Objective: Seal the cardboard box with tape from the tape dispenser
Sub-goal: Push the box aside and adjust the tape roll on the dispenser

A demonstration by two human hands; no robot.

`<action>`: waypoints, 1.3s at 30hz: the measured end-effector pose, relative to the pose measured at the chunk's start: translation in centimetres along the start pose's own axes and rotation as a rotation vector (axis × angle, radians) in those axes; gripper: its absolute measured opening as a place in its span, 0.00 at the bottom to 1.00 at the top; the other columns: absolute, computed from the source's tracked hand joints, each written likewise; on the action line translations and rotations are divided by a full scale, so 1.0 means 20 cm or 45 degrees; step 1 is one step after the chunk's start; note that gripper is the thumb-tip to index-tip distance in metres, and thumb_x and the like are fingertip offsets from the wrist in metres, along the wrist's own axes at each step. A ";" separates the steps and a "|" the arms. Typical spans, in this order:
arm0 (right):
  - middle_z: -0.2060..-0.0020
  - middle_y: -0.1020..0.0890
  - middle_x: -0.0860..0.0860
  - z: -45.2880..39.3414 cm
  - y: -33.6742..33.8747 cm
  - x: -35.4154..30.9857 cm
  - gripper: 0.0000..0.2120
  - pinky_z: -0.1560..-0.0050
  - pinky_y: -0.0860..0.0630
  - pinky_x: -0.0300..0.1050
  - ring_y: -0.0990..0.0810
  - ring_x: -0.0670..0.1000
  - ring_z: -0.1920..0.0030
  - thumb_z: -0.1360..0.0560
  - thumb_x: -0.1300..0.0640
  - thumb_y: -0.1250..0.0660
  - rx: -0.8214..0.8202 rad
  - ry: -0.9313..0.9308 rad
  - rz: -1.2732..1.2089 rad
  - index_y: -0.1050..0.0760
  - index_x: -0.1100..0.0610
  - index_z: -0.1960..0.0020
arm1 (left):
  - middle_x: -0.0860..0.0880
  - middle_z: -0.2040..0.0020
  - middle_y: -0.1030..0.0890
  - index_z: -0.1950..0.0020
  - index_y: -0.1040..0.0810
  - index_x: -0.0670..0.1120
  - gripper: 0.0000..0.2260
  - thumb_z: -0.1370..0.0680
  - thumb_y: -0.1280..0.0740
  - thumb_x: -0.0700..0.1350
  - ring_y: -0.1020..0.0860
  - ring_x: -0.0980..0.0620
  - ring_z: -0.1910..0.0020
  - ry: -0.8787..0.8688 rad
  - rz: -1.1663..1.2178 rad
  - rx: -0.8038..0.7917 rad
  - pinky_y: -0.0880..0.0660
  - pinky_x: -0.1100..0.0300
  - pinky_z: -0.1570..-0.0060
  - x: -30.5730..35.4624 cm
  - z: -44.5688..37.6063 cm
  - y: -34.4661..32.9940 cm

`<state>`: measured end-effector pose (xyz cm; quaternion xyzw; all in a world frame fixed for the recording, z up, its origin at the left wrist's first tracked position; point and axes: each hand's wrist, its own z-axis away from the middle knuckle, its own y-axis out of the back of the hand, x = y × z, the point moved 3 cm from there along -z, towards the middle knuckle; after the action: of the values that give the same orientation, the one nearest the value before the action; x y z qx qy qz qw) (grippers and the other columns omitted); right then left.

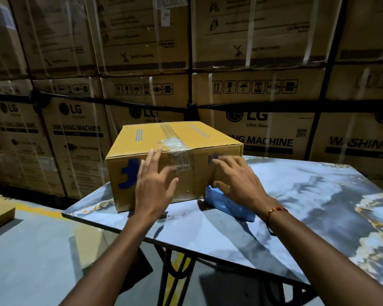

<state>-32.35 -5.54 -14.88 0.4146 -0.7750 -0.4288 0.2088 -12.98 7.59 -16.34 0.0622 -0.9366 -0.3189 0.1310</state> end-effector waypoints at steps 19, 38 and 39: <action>0.36 0.20 0.51 0.22 -0.10 0.03 0.18 0.48 0.35 0.52 0.24 0.59 0.37 0.24 0.57 0.36 -0.314 -0.214 0.016 0.32 0.48 0.35 | 0.47 0.50 0.16 0.65 0.24 0.45 0.16 0.24 0.43 0.29 0.26 0.51 0.62 0.824 1.139 -0.370 0.31 0.59 0.64 0.13 0.22 -0.34; 0.43 0.25 0.49 0.51 -0.01 0.20 0.35 0.52 0.20 0.47 0.24 0.50 0.44 0.27 0.64 0.31 -0.054 -0.022 -0.182 0.37 0.39 0.28 | 0.46 0.47 0.14 0.42 0.20 0.49 0.07 0.17 0.37 0.45 0.21 0.52 0.37 0.756 1.400 -0.822 0.29 0.50 0.39 0.28 0.26 -0.32; 0.42 0.26 0.48 0.53 -0.01 0.21 0.32 0.49 0.21 0.45 0.25 0.48 0.43 0.26 0.64 0.33 -0.068 -0.068 -0.292 0.35 0.39 0.29 | 0.46 0.46 0.15 0.42 0.20 0.49 0.07 0.17 0.36 0.45 0.22 0.52 0.36 0.763 1.426 -0.849 0.30 0.49 0.37 0.28 0.27 -0.33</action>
<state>-41.76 -3.83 -20.91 0.4832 -0.7162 -0.4812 0.1486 -19.72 4.43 -23.23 -0.3861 -0.6044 -0.4421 0.5387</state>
